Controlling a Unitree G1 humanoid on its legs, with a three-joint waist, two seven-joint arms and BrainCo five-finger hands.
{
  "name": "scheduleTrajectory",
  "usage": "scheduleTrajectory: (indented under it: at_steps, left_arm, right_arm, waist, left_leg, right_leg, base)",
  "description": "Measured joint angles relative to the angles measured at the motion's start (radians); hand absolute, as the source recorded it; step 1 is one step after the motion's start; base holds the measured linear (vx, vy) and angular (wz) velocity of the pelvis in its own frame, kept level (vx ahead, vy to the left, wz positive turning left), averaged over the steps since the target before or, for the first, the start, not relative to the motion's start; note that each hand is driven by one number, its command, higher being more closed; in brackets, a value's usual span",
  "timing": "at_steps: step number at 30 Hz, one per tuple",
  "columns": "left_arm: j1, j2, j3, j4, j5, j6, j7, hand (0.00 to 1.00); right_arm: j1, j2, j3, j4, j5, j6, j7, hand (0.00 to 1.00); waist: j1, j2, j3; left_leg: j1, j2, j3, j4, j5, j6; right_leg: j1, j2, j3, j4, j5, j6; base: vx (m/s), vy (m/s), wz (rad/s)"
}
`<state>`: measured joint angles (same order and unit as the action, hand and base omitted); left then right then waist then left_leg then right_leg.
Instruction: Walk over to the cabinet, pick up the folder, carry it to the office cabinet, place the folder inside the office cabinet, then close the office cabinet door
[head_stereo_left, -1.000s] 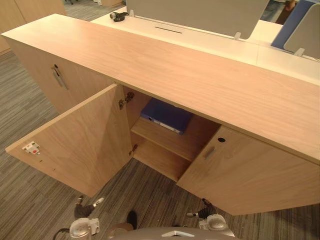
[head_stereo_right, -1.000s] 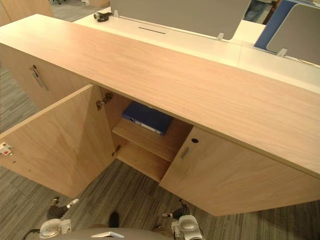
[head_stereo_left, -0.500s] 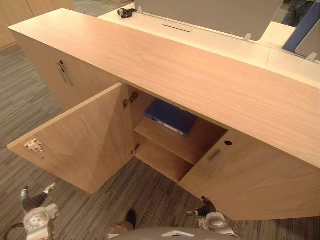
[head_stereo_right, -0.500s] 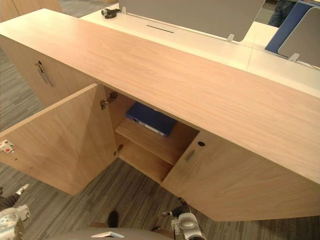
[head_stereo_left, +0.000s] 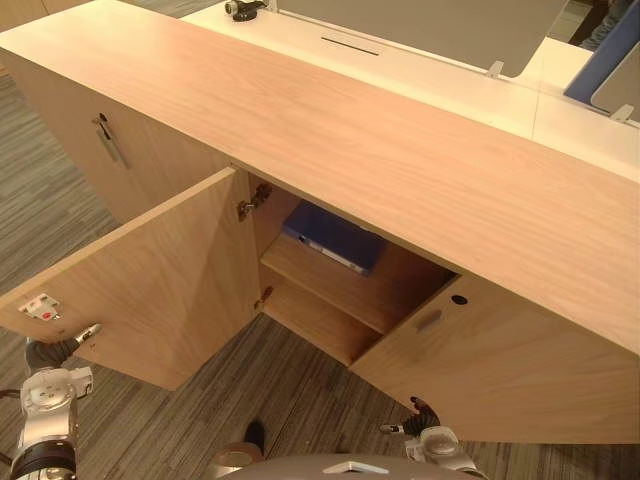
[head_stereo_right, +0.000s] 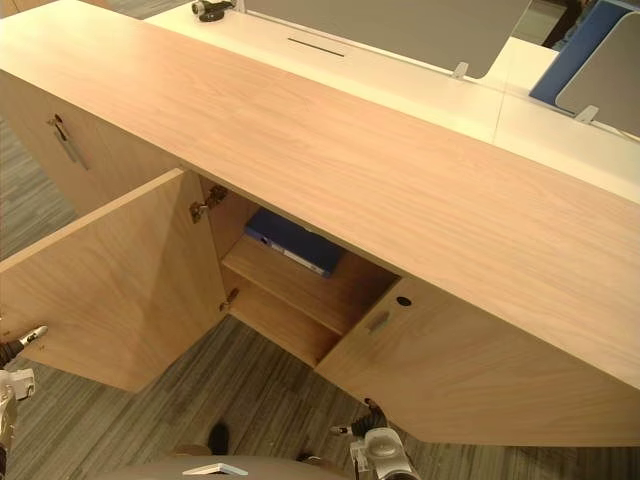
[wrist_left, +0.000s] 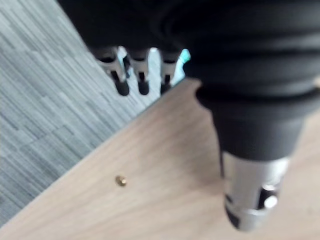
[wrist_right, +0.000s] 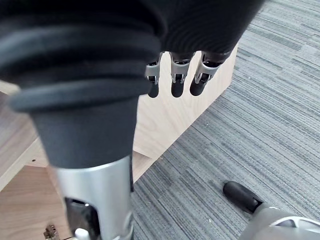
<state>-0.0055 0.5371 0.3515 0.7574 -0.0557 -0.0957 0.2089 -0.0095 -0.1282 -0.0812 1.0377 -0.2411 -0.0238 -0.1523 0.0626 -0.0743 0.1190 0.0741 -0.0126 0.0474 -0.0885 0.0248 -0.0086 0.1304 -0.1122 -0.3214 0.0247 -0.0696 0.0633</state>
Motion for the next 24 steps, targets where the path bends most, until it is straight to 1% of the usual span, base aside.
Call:
scheduleTrajectory:
  at_steps: [6, 8, 11, 13, 15, 16, 18, 22, 24]
  left_arm:
    - [0.053, -0.009, -0.044, -0.021, 0.000, 0.000, -0.021, 0.00]
    - [0.085, -0.037, -0.058, -0.042, -0.001, 0.000, -0.039, 0.00]
    - [0.113, -0.064, -0.080, -0.043, -0.001, 0.000, -0.041, 0.00]
    - [0.139, -0.092, -0.082, -0.058, -0.001, 0.001, -0.042, 0.00]
    - [0.171, -0.126, -0.095, -0.087, -0.001, 0.001, -0.046, 0.00]
    - [0.176, -0.132, -0.103, -0.089, -0.001, 0.001, -0.048, 0.00]
    - [0.195, -0.150, -0.138, -0.089, -0.001, 0.001, -0.070, 0.00]
    - [0.220, -0.167, -0.184, -0.090, -0.001, 0.008, -0.101, 0.00]
    - [0.226, -0.172, -0.218, -0.097, 0.000, 0.010, -0.129, 0.00]
  right_arm:
    - [-0.012, 0.000, 0.001, 0.000, -0.002, 0.000, 0.001, 0.00]
    - [0.000, 0.000, 0.001, 0.000, -0.002, 0.002, 0.002, 0.00]
    - [0.010, 0.000, 0.000, 0.000, -0.002, 0.007, 0.010, 0.00]
    - [0.010, 0.000, 0.000, -0.001, -0.003, 0.007, 0.012, 0.00]
    - [0.011, -0.001, -0.001, -0.001, -0.003, 0.007, 0.013, 0.00]
    - [0.010, 0.000, -0.001, -0.002, -0.003, 0.007, 0.013, 0.00]
    - [0.009, 0.000, -0.001, -0.003, -0.006, 0.008, 0.016, 0.00]
    - [0.002, 0.000, -0.001, -0.005, -0.039, 0.008, 0.019, 0.00]
    - [0.001, 0.000, -0.001, -0.012, -0.041, 0.008, 0.020, 0.00]
  waist:
    - [0.003, 0.001, 0.000]
    - [0.005, 0.002, 0.001]
    - [0.006, 0.002, 0.001]
    - [0.011, 0.008, 0.004]
    - [0.014, 0.009, 0.002]
    - [0.014, 0.009, 0.003]
    - [0.014, 0.013, 0.002]
    - [0.014, 0.014, 0.002]
    - [0.010, 0.016, 0.003]
  left_leg:
    - [0.010, 0.000, 0.018, 0.000, -0.006, -0.004]
    - [0.011, 0.000, 0.019, 0.000, -0.007, -0.006]
    - [0.011, -0.002, 0.022, 0.000, -0.006, -0.005]
    - [0.011, -0.004, 0.033, 0.000, -0.006, -0.004]
    - [0.011, -0.007, 0.035, 0.000, -0.004, 0.000]
    - [0.009, -0.009, 0.035, 0.000, -0.003, 0.002]
    - [0.006, -0.017, 0.037, 0.000, 0.001, 0.007]
    - [0.008, -0.026, 0.049, 0.000, 0.003, 0.016]
    - [0.012, -0.027, 0.061, 0.000, 0.001, 0.019]
  right_leg:
    - [0.001, -0.001, 0.036, 0.000, 0.001, 0.001]
    - [0.001, -0.002, 0.040, 0.000, 0.002, 0.003]
    - [0.001, -0.004, 0.048, -0.001, 0.002, 0.003]
    - [-0.001, -0.006, 0.063, -0.002, 0.000, 0.001]
    - [-0.008, -0.012, 0.067, -0.002, 0.000, 0.003]
    - [-0.010, -0.013, 0.067, -0.002, 0.001, 0.005]
    - [-0.013, -0.020, 0.068, -0.003, 0.012, 0.021]
    - [-0.014, -0.024, 0.084, -0.008, 0.020, 0.020]
    - [-0.015, -0.025, 0.097, -0.013, 0.025, 0.019]
  base:
    - [-0.06, -0.001, -0.08]
    - [-0.08, -0.007, -0.01]
    - [-0.07, -0.002, -0.05]
    - [-0.05, 0.005, -0.13]
    - [-0.01, 0.005, -0.03]
    - [0.00, 0.000, 0.00]
    - [0.00, 0.000, 0.00]
    - [0.00, 0.029, -0.09]
    - [-0.03, 0.014, -0.14]
